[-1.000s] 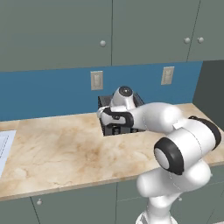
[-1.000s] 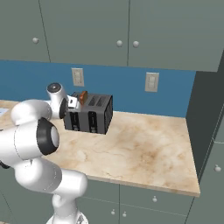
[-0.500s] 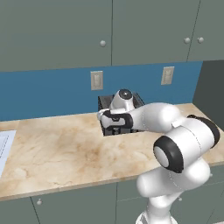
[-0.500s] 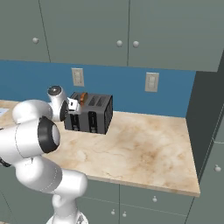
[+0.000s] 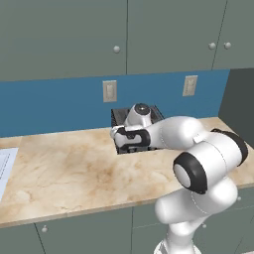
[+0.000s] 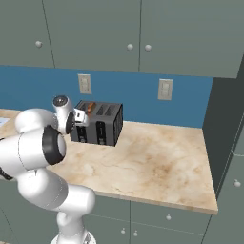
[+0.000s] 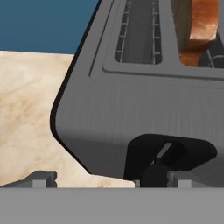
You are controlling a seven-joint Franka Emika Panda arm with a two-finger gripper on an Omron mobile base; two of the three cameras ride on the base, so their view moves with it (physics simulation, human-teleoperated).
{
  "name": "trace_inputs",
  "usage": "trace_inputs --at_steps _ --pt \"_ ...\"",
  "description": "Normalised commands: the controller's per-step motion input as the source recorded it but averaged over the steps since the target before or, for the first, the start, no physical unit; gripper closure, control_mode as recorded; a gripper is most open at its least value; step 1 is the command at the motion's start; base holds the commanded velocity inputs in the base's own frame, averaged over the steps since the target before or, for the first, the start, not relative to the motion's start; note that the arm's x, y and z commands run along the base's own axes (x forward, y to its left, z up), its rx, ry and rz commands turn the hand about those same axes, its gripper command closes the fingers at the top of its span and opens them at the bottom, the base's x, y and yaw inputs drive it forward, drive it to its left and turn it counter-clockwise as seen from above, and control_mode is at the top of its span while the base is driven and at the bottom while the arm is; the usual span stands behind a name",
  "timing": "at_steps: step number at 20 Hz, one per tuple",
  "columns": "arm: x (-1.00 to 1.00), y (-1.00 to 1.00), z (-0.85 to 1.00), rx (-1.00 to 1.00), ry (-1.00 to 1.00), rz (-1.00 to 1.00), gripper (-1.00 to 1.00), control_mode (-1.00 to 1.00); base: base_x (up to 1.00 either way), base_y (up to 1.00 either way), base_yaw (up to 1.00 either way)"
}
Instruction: Start the toaster. Once the lever pops up, take the bread to the plate on the dining counter.
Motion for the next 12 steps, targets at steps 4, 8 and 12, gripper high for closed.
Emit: trace_inputs --at_steps 4,8,12 --pt "0.00 0.00 -0.12 0.00 0.00 0.00 -1.00 -1.00 0.00 0.00 0.00" --pt "0.00 0.00 -0.15 0.00 0.00 0.00 -1.00 -1.00 0.00 0.00 0.00" --pt "0.00 0.00 -0.20 0.00 0.00 0.00 -1.00 -1.00 0.00 0.00 0.00"
